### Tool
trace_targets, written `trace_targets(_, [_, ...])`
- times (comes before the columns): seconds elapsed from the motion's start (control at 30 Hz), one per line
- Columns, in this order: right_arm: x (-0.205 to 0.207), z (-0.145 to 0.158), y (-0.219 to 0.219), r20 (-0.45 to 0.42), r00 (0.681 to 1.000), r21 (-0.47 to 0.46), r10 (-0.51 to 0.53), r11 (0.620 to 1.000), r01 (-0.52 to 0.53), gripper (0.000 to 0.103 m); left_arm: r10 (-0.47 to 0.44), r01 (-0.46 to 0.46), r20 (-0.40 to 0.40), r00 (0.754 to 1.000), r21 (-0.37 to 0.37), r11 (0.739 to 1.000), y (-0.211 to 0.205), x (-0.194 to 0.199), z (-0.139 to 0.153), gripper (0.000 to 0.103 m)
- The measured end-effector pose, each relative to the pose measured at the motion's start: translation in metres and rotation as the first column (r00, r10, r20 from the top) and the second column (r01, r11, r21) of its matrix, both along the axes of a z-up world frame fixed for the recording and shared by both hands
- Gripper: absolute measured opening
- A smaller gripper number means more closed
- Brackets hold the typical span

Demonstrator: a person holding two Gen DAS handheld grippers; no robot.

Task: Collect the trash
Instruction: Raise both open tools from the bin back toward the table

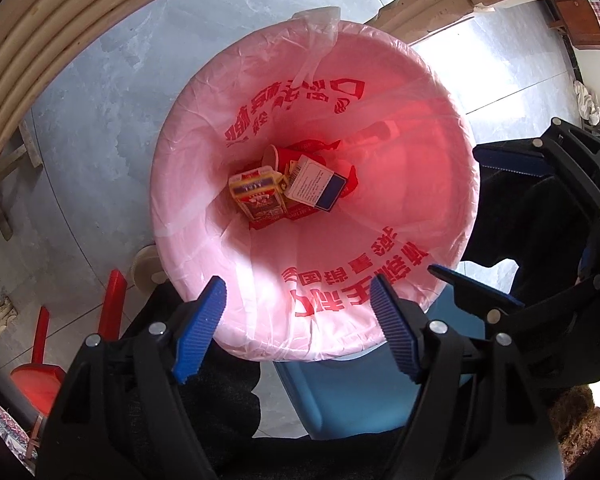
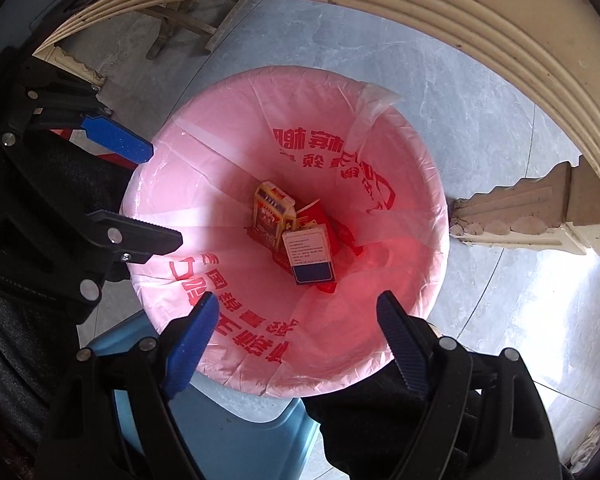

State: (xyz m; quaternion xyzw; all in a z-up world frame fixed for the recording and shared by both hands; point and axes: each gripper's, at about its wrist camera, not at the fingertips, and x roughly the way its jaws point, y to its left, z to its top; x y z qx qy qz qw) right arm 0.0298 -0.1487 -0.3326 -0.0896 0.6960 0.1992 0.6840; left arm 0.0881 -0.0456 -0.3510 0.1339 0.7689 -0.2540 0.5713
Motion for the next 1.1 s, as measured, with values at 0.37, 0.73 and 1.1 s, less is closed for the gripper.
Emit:
trace_targets(0.37, [-0.001, 0.008, 0.000, 0.007, 1.000, 0.005, -0.004, 1.000, 0.004, 0.079, -0.036, 0.035, 0.031, 0.999, 0.010, 0.999, -0.007, -0.006, 0.006, 0.073])
trace_targets(0.73, [-0.007, 0.088, -0.011, 0.076, 0.997, 0.061, 0.021, 0.998, -0.026, 0.079, -0.086, 0.092, 0.168, 0.982, -0.029, 0.995, 0.009, -0.031, 0.092, 0.073])
trace_targets(1.1, [0.036, 0.256, -0.023, 0.319, 0.947, 0.159, 0.035, 0.983, -0.090, 0.087, -0.024, 0.024, 0.499, 0.866, 0.007, 1.000, 0.073, 0.010, 0.296, 0.084])
